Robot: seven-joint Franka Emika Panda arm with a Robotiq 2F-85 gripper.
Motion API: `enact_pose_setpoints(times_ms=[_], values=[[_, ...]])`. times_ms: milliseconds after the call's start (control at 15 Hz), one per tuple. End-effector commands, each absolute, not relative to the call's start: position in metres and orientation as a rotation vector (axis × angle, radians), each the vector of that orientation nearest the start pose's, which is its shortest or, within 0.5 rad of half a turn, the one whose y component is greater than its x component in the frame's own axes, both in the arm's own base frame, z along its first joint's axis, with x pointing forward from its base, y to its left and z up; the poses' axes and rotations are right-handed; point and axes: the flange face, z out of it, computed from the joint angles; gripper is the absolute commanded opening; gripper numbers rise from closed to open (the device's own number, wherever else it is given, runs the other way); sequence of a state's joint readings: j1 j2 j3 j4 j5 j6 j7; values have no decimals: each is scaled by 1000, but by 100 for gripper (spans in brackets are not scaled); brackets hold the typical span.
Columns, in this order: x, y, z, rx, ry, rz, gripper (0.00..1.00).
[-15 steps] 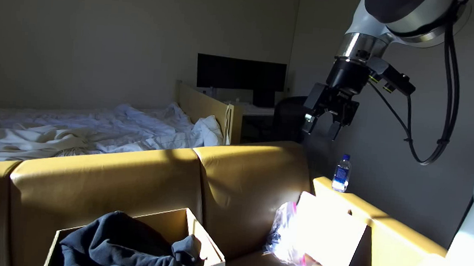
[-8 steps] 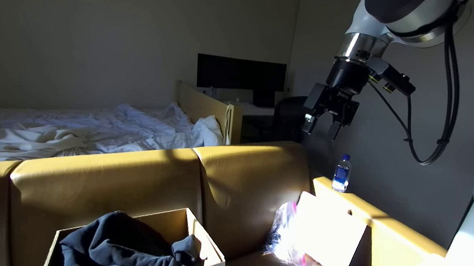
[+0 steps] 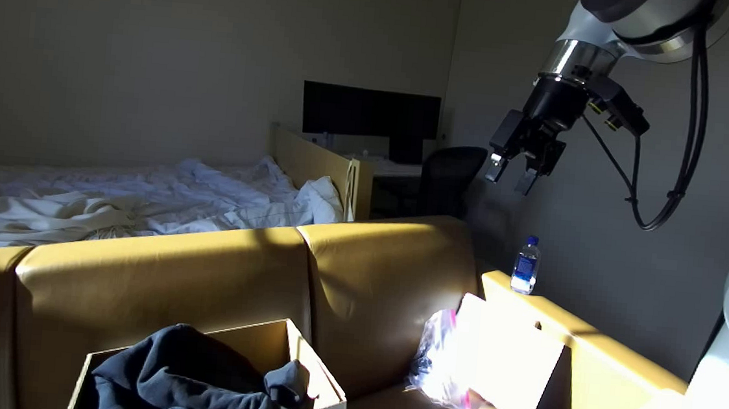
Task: Pick up the bottle and put it in the box
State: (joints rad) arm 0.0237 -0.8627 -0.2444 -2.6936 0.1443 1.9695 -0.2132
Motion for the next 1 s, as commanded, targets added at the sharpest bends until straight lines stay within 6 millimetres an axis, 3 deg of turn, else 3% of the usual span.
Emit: enact_pose_setpoints(times_ms=[0,267,467,667,933], values=[[322,-131,501,-2833,-142,-210,100],[323,-211,518,-2882,-291,-138,100],[335,-264,522,-2975,-445,-303,100],[343,-319,514,-3043,-549,-540,100],[346,-401,497,-3207,-500,-634,100]])
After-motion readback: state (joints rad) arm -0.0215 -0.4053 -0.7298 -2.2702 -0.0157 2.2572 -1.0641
